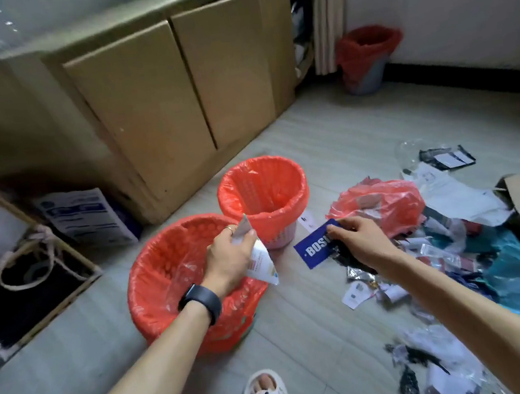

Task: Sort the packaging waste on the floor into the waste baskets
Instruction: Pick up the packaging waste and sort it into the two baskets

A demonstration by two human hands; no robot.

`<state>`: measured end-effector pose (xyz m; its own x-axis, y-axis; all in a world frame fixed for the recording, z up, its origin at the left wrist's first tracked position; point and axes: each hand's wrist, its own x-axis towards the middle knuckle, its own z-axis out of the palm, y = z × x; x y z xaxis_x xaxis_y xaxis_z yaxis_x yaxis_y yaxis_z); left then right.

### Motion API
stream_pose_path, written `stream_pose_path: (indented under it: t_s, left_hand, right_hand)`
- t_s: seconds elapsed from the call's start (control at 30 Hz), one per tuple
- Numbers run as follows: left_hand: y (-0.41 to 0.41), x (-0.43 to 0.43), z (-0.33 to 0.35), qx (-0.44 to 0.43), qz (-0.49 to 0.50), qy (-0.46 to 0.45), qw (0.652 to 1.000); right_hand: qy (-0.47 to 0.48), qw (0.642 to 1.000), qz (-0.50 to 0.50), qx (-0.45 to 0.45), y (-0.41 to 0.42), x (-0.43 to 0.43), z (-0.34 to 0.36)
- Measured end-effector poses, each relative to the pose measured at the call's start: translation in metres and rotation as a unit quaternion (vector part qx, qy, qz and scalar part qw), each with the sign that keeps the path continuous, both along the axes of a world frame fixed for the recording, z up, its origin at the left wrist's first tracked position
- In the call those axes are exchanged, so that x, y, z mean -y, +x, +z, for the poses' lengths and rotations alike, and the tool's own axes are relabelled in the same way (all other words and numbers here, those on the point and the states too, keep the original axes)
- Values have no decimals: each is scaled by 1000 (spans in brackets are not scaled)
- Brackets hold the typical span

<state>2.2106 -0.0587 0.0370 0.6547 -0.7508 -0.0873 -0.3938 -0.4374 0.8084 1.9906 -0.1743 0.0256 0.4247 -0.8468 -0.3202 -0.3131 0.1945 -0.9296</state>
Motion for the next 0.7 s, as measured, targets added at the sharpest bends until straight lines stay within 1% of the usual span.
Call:
stream_pose_path:
  t_s: [0.07,0.13,0.2,0.27,0.33,0.47,0.57,0.63,0.7]
  left_hand:
    - [32,-14,5,-27,41,-2,999]
    - [64,-25,5,-79,87,-14,993]
    - [92,-34,-4,-120,117,-10,986]
    - [112,-44,-11,-133,132,9,982]
    - [126,-53,-18,-130,132,20,983]
    - [143,-62,-36,-142,102,38,984]
    - [153,-61,-51,-141,87,77,983]
    - [160,-59,-60,-127,75,111,983]
    - [165,-56,-68,-97,51,141,984]
  right_hand:
    - [-6,998,61,-25,27,-8,13]
    - [-7,994,107,-31,55,-17,22]
    - [-11,991,129,-32,81,-29,26]
    - [-14,990,140,-33,110,-38,22]
    - [-37,988,143,-52,137,-43,10]
    - [-95,974,174,-108,176,-44,-21]
    - [-184,948,176,-188,190,-43,-29]
    - [-206,936,186,-215,194,-39,-36]
    - [-220,920,216,-243,196,-35,-45]
